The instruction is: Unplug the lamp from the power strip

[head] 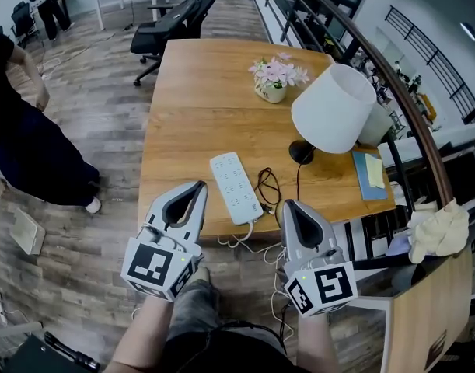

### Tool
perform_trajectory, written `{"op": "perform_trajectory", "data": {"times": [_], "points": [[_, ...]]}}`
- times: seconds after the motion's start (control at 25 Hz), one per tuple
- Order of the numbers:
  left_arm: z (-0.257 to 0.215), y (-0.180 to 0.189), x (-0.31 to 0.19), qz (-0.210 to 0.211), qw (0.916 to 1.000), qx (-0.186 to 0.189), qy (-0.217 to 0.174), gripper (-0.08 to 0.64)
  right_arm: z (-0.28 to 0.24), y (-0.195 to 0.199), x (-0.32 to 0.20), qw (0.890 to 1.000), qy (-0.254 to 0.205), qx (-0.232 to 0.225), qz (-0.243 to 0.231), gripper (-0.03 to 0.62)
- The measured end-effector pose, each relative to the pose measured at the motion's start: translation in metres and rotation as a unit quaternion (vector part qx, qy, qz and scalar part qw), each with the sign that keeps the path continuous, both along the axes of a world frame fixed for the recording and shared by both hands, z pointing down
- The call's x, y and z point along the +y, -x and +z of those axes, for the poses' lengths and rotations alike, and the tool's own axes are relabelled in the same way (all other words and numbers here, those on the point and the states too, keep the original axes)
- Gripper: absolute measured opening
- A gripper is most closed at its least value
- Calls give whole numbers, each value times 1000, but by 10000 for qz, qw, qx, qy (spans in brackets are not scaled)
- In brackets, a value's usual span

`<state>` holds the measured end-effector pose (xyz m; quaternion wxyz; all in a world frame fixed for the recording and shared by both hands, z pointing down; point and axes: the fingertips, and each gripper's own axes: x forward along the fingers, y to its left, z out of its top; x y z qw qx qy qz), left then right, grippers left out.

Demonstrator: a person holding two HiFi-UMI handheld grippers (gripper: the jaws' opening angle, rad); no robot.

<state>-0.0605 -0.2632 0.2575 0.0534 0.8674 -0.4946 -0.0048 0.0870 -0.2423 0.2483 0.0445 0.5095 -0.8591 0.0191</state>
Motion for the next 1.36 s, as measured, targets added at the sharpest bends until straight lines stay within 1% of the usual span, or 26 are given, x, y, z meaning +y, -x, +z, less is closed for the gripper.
{"op": "perform_trajectory", "data": {"times": [0.2, 0.48, 0.64, 1.08, 1.36], "points": [[-9, 5, 10, -117, 9999, 16, -70, -3, -7, 1, 10, 9999, -62, -24, -91, 8], [-21, 7, 19, -170, 9998, 36, -127, -3, -17, -1, 19, 9998, -96, -12, -172, 8], [-28, 3, 21, -165, 9997, 54, -179, -5, -20, -1, 21, 9997, -73, -32, -241, 8], [-33, -3, 28, -81, 9998, 48, -155, -3, -23, 4, 30, 9989, -11, -101, -458, 8], [-35, 1, 15, -20, 9999, 46, -156, -5, -22, 12, 18, 9986, 42, -163, -502, 8]]}}
